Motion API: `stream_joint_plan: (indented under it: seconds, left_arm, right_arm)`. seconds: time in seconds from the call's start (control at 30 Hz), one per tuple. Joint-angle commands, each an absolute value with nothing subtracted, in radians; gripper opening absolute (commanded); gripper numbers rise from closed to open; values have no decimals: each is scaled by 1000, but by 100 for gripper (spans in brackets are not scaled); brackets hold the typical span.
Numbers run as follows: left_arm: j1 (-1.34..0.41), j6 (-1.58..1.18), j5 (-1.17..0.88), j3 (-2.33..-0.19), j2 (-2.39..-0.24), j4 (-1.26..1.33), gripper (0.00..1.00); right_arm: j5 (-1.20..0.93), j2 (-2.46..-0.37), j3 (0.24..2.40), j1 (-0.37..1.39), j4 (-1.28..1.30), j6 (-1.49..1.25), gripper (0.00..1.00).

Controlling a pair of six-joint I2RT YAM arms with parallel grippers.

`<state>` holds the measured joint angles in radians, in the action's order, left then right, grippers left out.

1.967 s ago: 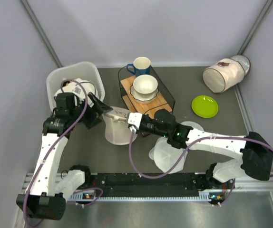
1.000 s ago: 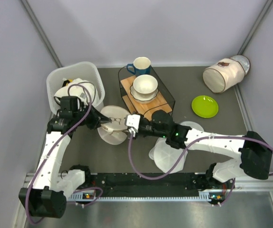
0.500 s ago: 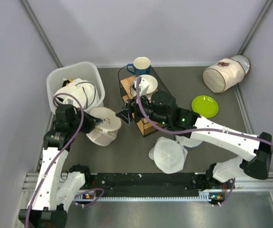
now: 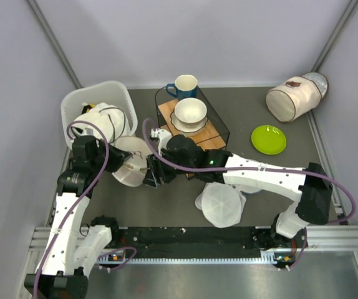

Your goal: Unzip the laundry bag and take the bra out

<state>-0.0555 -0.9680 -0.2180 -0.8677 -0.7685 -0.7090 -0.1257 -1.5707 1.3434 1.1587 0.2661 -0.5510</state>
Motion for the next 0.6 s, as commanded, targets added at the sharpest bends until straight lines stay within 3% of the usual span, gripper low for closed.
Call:
stream_joint_plan:
  seconds: [0.0,0.27,0.57]
  left_arm:
    - [-60,-976,-201,-905,-764,-650,0]
    - [-60,-962,-167,-923,-759,-684,0]
    - [-60,-911,-162,-1011,-798,-726,0]
  right_arm:
    - [-190,-1588,1404,1193,252,-506,60]
    - [-253,-1652,1417,1198,224,-491,61]
    - [-163,-1666,1420,1198,219,-379,63]
